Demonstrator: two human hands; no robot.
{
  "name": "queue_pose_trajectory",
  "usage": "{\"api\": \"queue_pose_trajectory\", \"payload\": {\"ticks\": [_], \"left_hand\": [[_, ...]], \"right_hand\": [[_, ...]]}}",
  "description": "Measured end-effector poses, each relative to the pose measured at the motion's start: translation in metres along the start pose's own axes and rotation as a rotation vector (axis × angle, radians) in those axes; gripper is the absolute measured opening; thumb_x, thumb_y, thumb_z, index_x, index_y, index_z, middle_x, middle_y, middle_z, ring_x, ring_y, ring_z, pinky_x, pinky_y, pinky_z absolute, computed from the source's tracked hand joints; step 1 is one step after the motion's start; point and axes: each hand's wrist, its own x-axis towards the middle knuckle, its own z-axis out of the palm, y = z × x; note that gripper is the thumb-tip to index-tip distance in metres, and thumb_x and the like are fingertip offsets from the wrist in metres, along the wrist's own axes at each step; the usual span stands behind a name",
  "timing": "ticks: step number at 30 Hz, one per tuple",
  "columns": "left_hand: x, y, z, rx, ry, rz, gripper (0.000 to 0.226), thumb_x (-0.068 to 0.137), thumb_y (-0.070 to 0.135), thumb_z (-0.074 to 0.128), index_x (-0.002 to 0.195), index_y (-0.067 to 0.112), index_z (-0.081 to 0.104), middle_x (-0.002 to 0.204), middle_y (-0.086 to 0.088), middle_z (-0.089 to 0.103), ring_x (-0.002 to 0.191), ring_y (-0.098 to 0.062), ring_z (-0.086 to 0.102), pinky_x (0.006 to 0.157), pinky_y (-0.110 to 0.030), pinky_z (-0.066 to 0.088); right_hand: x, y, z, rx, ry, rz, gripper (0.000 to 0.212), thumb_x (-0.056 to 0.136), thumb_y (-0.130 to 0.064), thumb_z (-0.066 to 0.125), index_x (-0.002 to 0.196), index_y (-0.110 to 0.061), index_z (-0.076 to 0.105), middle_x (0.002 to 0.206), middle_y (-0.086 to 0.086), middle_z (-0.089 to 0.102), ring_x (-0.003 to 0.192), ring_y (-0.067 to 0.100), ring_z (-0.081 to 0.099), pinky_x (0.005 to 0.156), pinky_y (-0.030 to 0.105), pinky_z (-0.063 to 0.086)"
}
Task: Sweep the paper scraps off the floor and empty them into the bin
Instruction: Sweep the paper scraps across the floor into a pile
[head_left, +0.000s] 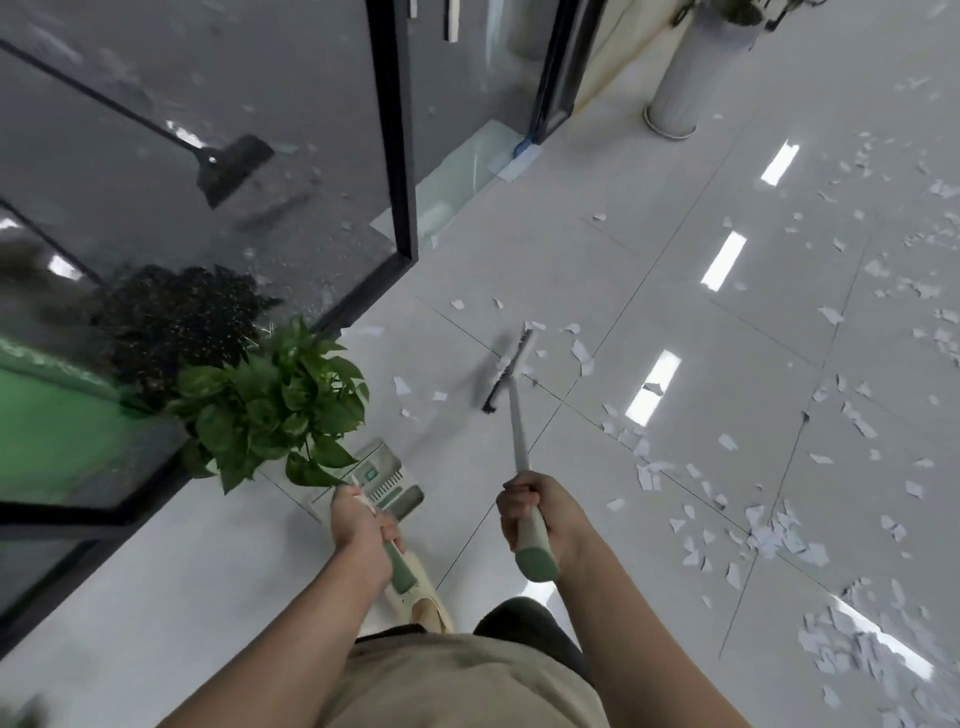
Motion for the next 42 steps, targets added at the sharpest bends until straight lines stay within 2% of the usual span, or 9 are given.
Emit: {"api": "queue_pose_trajectory", "payload": {"ticks": [4,9,14,26,29,31,35,38,42], "left_hand": [[0.005,0.018,-0.01,-0.037,0.029,0.0,0.033,0.092,0.047,0.042,0.075,0.018,0.04,0.047,0.005,0.031,0.035,-0.013,0.024,0.045,-0.022,0.022],[0.004,0.029,-0.02,-0.034,0.04,0.057,0.035,0.096,0.04,0.035,0.082,0.011,0.048,0.042,0.003,0.034,0.033,-0.013,0.026,0.046,-0.021,0.026],[0.009,0.027,-0.004,-0.019,0.093,0.076,0.025,0.089,0.034,0.039,0.071,0.018,0.039,0.044,0.002,0.028,0.03,-0.014,0.024,0.049,-0.025,0.025],[0.003,0.004,0.141,0.098,0.113,0.066,0.032,0.089,0.04,0.041,0.066,0.02,0.033,0.044,0.002,0.027,0.035,-0.016,0.024,0.052,-0.029,0.026],[-0.002,-0.002,0.174,0.097,0.082,0.107,0.028,0.089,0.037,0.041,0.067,0.02,0.034,0.044,0.003,0.028,0.032,-0.016,0.024,0.051,-0.029,0.024],[-0.003,-0.005,0.192,0.098,0.06,0.115,0.028,0.089,0.038,0.039,0.067,0.02,0.035,0.044,0.003,0.028,0.031,-0.016,0.023,0.049,-0.027,0.023],[0.001,0.001,0.215,0.114,0.011,0.071,0.029,0.086,0.042,0.039,0.067,0.02,0.034,0.041,0.005,0.026,0.03,-0.015,0.021,0.051,-0.027,0.022],[-0.001,0.009,0.225,0.106,-0.012,0.056,0.027,0.083,0.042,0.039,0.067,0.02,0.034,0.041,0.005,0.026,0.029,-0.015,0.022,0.052,-0.029,0.02],[0.001,0.02,0.232,0.079,-0.006,0.04,0.026,0.081,0.042,0.042,0.067,0.021,0.035,0.041,0.006,0.026,0.029,-0.015,0.022,0.052,-0.029,0.02]], "right_hand": [[0.027,0.005,0.045,-0.123,-0.021,0.14,0.035,0.09,-0.002,0.038,0.059,-0.017,0.033,0.043,-0.005,0.031,0.029,0.008,0.032,0.031,0.014,0.032],[0.061,0.007,0.074,-0.305,0.003,0.285,0.031,0.089,0.001,0.046,0.06,-0.011,0.041,0.046,-0.002,0.039,0.029,0.008,0.037,0.03,0.018,0.037],[0.078,-0.033,0.079,-0.255,0.049,0.331,0.03,0.089,0.003,0.048,0.063,-0.011,0.042,0.044,-0.001,0.04,0.028,0.008,0.039,0.03,0.018,0.039],[0.05,-0.225,-0.018,-0.03,0.288,0.025,0.018,0.084,0.005,0.048,0.079,-0.011,0.043,0.056,-0.004,0.035,0.03,0.008,0.038,0.034,0.016,0.042],[0.042,-0.26,-0.035,-0.063,0.364,-0.06,0.015,0.088,0.002,0.046,0.08,-0.01,0.043,0.047,-0.002,0.036,0.029,0.009,0.037,0.034,0.014,0.039],[0.037,-0.27,-0.037,-0.149,0.41,-0.113,0.013,0.089,0.002,0.043,0.083,-0.009,0.043,0.045,0.0,0.037,0.032,0.01,0.038,0.037,0.015,0.038],[0.035,-0.269,-0.019,-0.255,0.438,-0.218,0.012,0.089,0.004,0.037,0.089,-0.006,0.042,0.06,0.006,0.041,0.049,0.015,0.04,0.043,0.023,0.041],[0.035,-0.267,0.003,-0.205,0.38,-0.254,0.015,0.089,0.005,0.038,0.093,-0.009,0.043,0.058,0.007,0.041,0.047,0.016,0.04,0.042,0.022,0.043],[0.031,-0.259,0.041,-0.224,0.261,-0.236,0.014,0.089,0.005,0.042,0.082,-0.007,0.044,0.049,0.003,0.039,0.039,0.015,0.036,0.039,0.02,0.039]]}}
